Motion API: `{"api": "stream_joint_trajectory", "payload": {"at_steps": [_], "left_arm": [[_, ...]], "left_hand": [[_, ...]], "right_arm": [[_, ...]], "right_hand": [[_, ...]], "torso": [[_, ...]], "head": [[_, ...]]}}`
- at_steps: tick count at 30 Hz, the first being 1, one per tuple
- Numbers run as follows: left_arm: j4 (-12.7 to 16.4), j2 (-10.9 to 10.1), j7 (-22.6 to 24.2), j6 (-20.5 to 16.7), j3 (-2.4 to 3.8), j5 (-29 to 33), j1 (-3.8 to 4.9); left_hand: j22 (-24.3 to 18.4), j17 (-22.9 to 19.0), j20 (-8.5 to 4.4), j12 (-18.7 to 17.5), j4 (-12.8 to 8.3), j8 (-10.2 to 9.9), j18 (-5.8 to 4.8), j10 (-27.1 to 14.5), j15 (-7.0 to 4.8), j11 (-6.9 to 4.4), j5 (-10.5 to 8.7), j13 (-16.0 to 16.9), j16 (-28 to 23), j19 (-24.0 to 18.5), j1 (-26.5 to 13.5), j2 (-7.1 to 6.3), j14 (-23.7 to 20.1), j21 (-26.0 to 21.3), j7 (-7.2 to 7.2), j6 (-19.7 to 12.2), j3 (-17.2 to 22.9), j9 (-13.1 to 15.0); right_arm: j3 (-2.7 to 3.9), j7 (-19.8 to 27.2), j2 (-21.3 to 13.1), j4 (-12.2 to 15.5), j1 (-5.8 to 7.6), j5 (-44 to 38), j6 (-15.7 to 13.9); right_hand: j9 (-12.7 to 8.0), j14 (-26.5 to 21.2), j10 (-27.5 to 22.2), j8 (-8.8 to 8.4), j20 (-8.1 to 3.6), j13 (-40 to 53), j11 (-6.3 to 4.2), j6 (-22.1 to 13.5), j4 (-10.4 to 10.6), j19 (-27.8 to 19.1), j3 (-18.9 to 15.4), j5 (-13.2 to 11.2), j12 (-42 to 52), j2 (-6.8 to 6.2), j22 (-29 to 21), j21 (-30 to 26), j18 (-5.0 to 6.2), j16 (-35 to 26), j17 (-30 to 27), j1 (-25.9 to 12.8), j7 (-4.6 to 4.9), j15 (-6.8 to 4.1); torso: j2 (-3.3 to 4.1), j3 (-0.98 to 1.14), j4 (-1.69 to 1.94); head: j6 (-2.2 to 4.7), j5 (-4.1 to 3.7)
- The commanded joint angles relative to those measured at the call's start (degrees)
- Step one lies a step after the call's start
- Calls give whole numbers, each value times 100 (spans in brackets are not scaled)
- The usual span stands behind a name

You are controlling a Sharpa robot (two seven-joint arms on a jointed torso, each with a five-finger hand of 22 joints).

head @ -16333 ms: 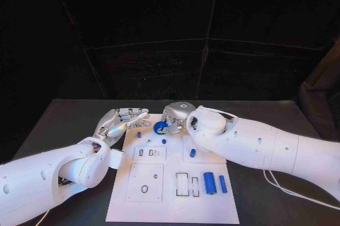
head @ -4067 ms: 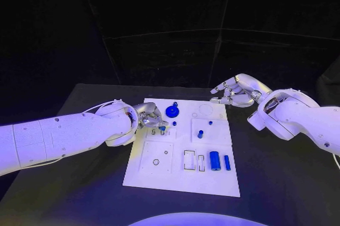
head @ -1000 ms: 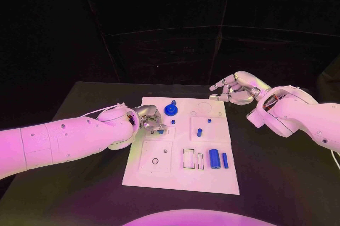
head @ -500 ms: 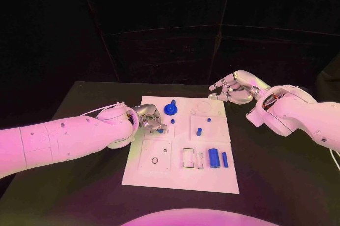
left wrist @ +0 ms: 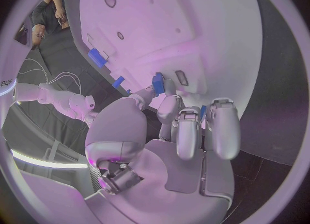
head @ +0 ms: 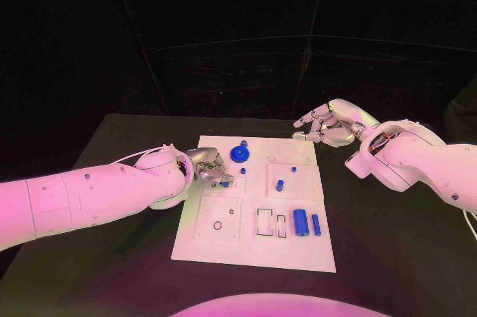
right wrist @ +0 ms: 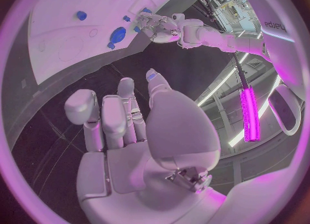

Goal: Assemble the parts on the task board

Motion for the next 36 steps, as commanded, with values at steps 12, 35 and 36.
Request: {"api": "stream_joint_trajectory", "payload": {"at_steps": [12, 35, 36], "left_arm": [[21, -26, -22, 109, -15, 74, -15], [-7, -18, -18, 84, -14, 114, -14], [-12, -13, -18, 85, -14, 116, -14]], "left_hand": [[41, 1509, -40, 65, 106, 70, -52, 54, -43, -17, -24, 42, 19, 170, -139, 5, 605, 40, -7, 54, -159, 46], [104, 1509, -49, 104, 396, 128, -62, 78, -52, -25, -25, 65, 19, 190, -381, 49, 605, 71, -18, 72, -474, 115], [104, 1509, -49, 104, 398, 128, -62, 78, -52, -25, -25, 65, 19, 190, -382, 50, 605, 71, -18, 72, -476, 115]], "right_arm": [[3, 55, 15, -12, 8, 34, 5], [3, 57, 21, -17, 7, 52, -22], [3, 57, 22, -17, 7, 53, -22]], "right_hand": [[-7, -8, -64, 31, -4, -44, -13, -9, 9, -59, -45, -19, -58, 22, -45, -43, 121, -48, -39, -34, 17, -18], [-9, -37, -130, 32, 0, -171, -7, -20, 53, -125, -99, -8, -175, 42, -200, -139, 146, -178, -167, -69, 21, -14], [-9, -37, -131, 32, 0, -172, -7, -20, 53, -126, -99, -8, -176, 43, -202, -140, 147, -179, -168, -69, 21, -14]], "torso": [[3, 2, -2], [7, 2, -4], [8, 2, -5]], "head": [[-19, 3], [-19, -7], [-20, -8]]}}
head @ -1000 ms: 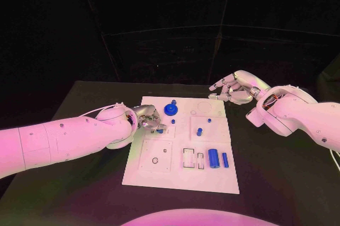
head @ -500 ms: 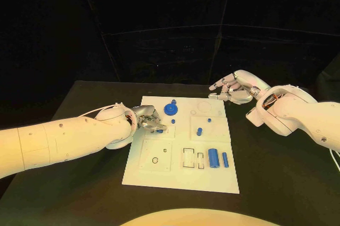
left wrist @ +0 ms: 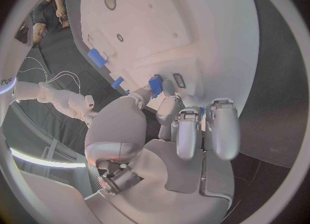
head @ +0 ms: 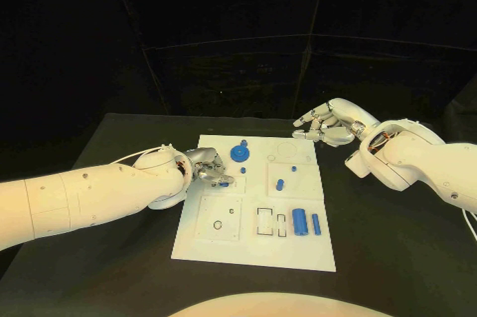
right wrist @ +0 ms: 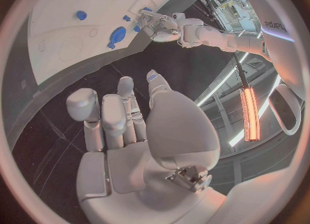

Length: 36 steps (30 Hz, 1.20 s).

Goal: Assemble the parts on the task board

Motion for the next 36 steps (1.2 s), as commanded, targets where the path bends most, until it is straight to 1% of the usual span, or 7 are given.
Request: {"api": "stream_joint_trajectory", "payload": {"at_steps": [1, 8, 20, 24, 29, 34, 36], "left_arm": [[-14, 18, -11, 64, -6, 46, -4], [-44, 49, -11, 88, -6, 60, -3], [-90, 95, -9, 124, -5, 85, -2], [-74, 93, -7, 135, -4, 126, 0], [-56, 81, -5, 144, -3, 142, 13], [-49, 64, -6, 181, -2, 147, 26], [-47, 57, -7, 207, -2, 147, 30]], "left_hand": [[54, 1509, -50, 24, 4, 40, -63, 38, -53, 15, -25, -3, 19, 190, -51, 1, 605, 27, 2, 51, -52, -1], [76, 1509, -52, 37, 96, 53, -66, 47, -54, 14, -31, 6, 19, 196, -120, -3, 605, 37, 1, 52, -198, 19], [109, 1509, -55, 47, 180, 69, -72, 56, -59, 7, -34, 11, 19, 205, -166, 12, 605, 55, -8, 60, -334, 37], [160, 1509, -64, 70, 291, 96, -81, 78, -69, -7, -31, 28, 19, 220, -226, 47, 605, 84, -27, 88, -489, 59], [202, 1509, -78, 106, 459, 137, -88, 108, -85, -27, -27, 66, 19, 232, -327, 117, 605, 107, -49, 114, -666, 92], [219, 1509, -82, 113, 519, 147, -91, 114, -89, -31, -24, 71, 19, 236, -359, 140, 605, 116, -53, 116, -727, 101], [228, 1509, -84, 118, 540, 151, -93, 118, -90, -33, -25, 76, 19, 239, -373, 144, 605, 122, -56, 117, -752, 105]], "right_arm": [[3, 52, 5, 5, 8, 31, -19], [3, 53, 9, 2, 8, 41, -22], [3, 57, 14, -3, 8, 59, -24], [3, 57, 16, -6, 8, 66, -27], [3, 60, 25, -14, 7, 78, -27], [3, 57, 25, -18, 7, 85, -21], [3, 55, 22, -18, 7, 87, -19]], "right_hand": [[-9, -37, -49, 32, 1, -11, -7, -20, -5, -44, -41, -8, -32, -16, -14, -25, 56, -31, -9, -11, 21, -14], [-10, -50, -81, 31, 3, -66, -4, -27, 9, -66, -61, -7, -85, -8, -67, -61, 64, -86, -61, -17, 24, -12], [-10, -53, -99, 34, 7, -125, 2, -35, 65, -80, -129, -42, -121, 8, -130, -115, 72, -153, -105, -65, 29, -7], [-10, -57, -113, 35, 8, -158, 4, -38, 86, -97, -151, -47, -147, 15, -177, -144, 79, -188, -138, -82, 30, -6], [-10, -58, -125, 36, 9, -187, 6, -41, 114, -102, -181, -46, -167, 26, -206, -167, 83, -218, -158, -104, 32, -5], [-10, -58, -130, 36, 10, -200, 7, -43, 130, -103, -196, -42, -175, 33, -216, -176, 84, -233, -169, -117, 33, -4], [-10, -58, -131, 37, 10, -203, 8, -44, 134, -102, -200, -41, -176, 34, -216, -177, 84, -235, -169, -119, 33, -3]], "torso": [[4, 0, -5], [3, -2, 3], [3, 0, -6], [0, 1, 6], [-1, 3, 5], [-6, 4, -4], [-4, 0, -3]], "head": [[-7, -9], [-17, -16], [-22, -19], [-20, -19], [-14, -10], [-16, -11], [-18, -19]]}}
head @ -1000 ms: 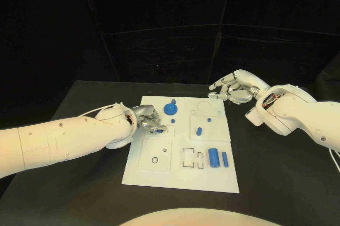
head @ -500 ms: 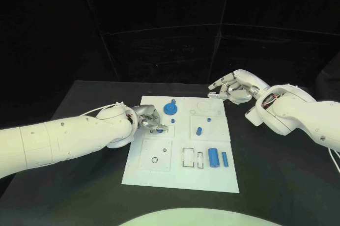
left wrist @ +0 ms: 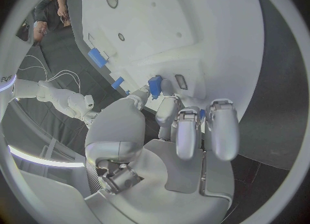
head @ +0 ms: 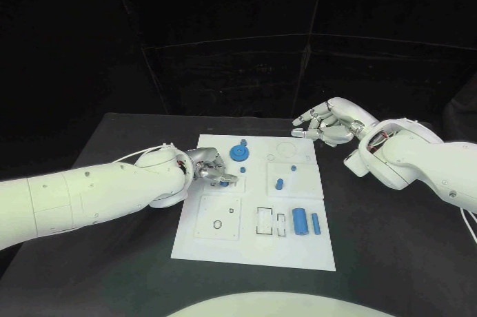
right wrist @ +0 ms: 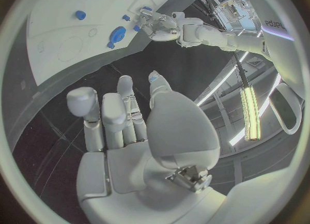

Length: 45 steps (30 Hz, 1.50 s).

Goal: Assemble the parts on the task board

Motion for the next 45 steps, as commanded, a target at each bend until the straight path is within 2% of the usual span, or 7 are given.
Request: {"api": "stream_joint_trajectory", "payload": {"at_steps": [1, 9, 18, 28, 45], "left_arm": [[16, -16, -6, 128, 1, 44, 16], [14, -37, -7, 165, 2, 45, 23], [13, -56, -9, 178, 3, 45, 36], [36, -71, -13, 185, 4, 54, 40], [106, -139, -17, 245, 8, 162, 94]], "left_hand": [[230, 1509, -45, 41, 4, 25, -93, 37, -37, 9, -25, 10, 19, 241, -65, 2, 594, 36, -5, 26, -43, 8], [245, 1509, -46, 47, 30, 32, -96, 42, -38, 6, -25, 16, 19, 245, -78, 10, 594, 45, -8, 30, -71, 13], [260, 1509, -49, 61, 73, 43, -99, 54, -42, 1, -24, 31, 19, 249, -96, 36, 594, 53, -14, 40, -109, 20], [293, 1509, -59, 72, 268, 63, -104, 70, -52, -10, -19, 39, 19, 257, -204, 53, 594, 70, -25, 50, -337, 40], [340, 1509, -62, 92, 321, 78, -113, 88, -55, -16, -13, 62, 19, 271, -208, 94, 594, 99, -33, 71, -389, 49]], "right_arm": [[3, 48, -2, 3, 8, 37, -16], [3, 45, -6, 3, 8, 38, -17], [3, 45, -8, -1, 8, 47, -20], [3, 49, -10, -6, 7, 58, -25], [2, 57, 1, -21, 6, 65, -24]], "right_hand": [[-6, -37, -49, 37, -13, -6, 7, -24, -5, -41, -29, -14, -14, 0, -6, -27, 84, -37, -7, -37, 13, 18], [-6, -37, -55, 37, -12, -19, 8, -25, 9, -45, -44, -9, -23, 4, -22, -39, 87, -53, -19, -48, 13, 19], [-6, -38, -61, 38, -12, -32, 9, -27, 19, -52, -56, -5, -32, 7, -45, -52, 90, -67, -31, -56, 14, 19], [-6, -39, -65, 39, -11, -43, 10, -29, 39, -54, -77, 0, -36, 14, -60, -66, 92, -87, -45, -70, 15, 20], [-6, -39, -65, 39, -11, -43, 10, -29, 39, -54, -77, 0, -36, 14, -60, -66, 92, -87, -45, -70, 15, 20]], "torso": [[-2, 0, -4], [-2, -5, 6], [-2, -5, -2], [-2, -6, 5], [1, -7, -1]], "head": [[-5, -7], [13, -14], [24, -12], [28, -17], [49, -1]]}}
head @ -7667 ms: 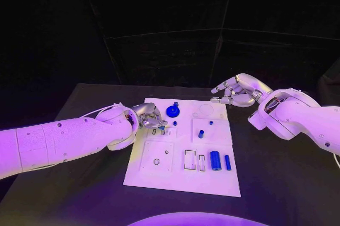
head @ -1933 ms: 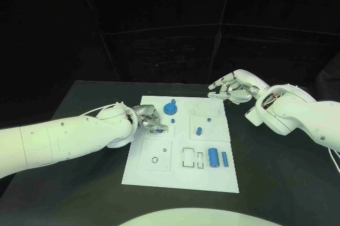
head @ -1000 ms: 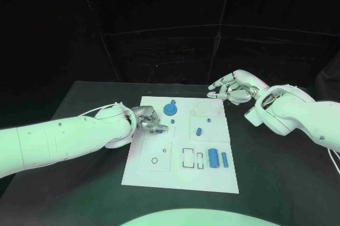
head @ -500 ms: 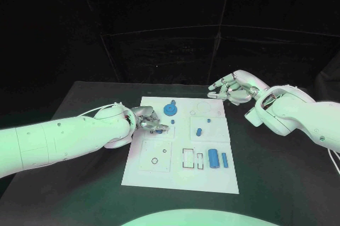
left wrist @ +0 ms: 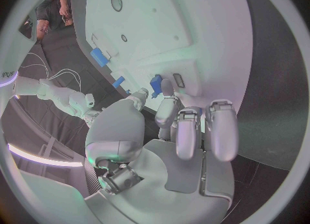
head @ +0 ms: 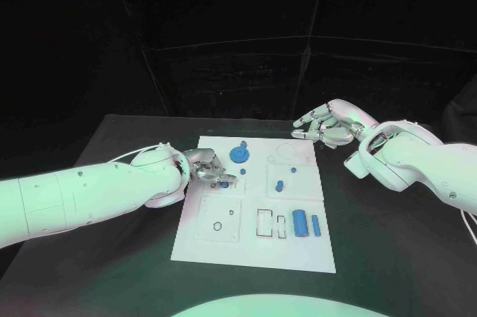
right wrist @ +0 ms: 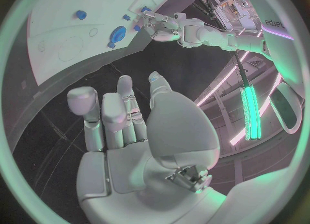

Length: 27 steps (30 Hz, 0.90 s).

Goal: Assemble the parts on the task board

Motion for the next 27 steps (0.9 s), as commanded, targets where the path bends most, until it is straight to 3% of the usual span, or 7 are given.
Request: {"api": "stream_joint_trajectory", "payload": {"at_steps": [1, 27], "left_arm": [[10, -4, -11, 88, 3, 71, 16], [45, 24, -13, 130, 5, 77, 29]], "left_hand": [[349, 1510, -22, 29, 12, 35, -115, 29, -36, 3, -10, 9, 19, 274, -35, 47, 614, 36, 6, 36, -46, 7], [360, 1510, -24, 33, 21, 43, -117, 35, -39, -2, -6, 13, 19, 277, -5, 85, 614, 43, 0, 49, -55, 12]], "right_arm": [[3, 55, 3, 1, 8, 29, -24], [2, 63, 26, -33, 5, 36, -12]], "right_hand": [[-6, -39, -46, 39, 9, -6, -10, -29, 5, -35, -44, 0, -36, -9, -6, -18, 92, -32, -6, -47, 16, 20], [-6, -36, -48, 40, 9, -16, -9, -31, 24, -31, -64, 11, -37, 0, -10, -26, 92, -39, -2, -58, 16, 21]], "torso": [[3, -1, -3], [4, 1, -1]], "head": [[4, 0], [-5, -2]]}}
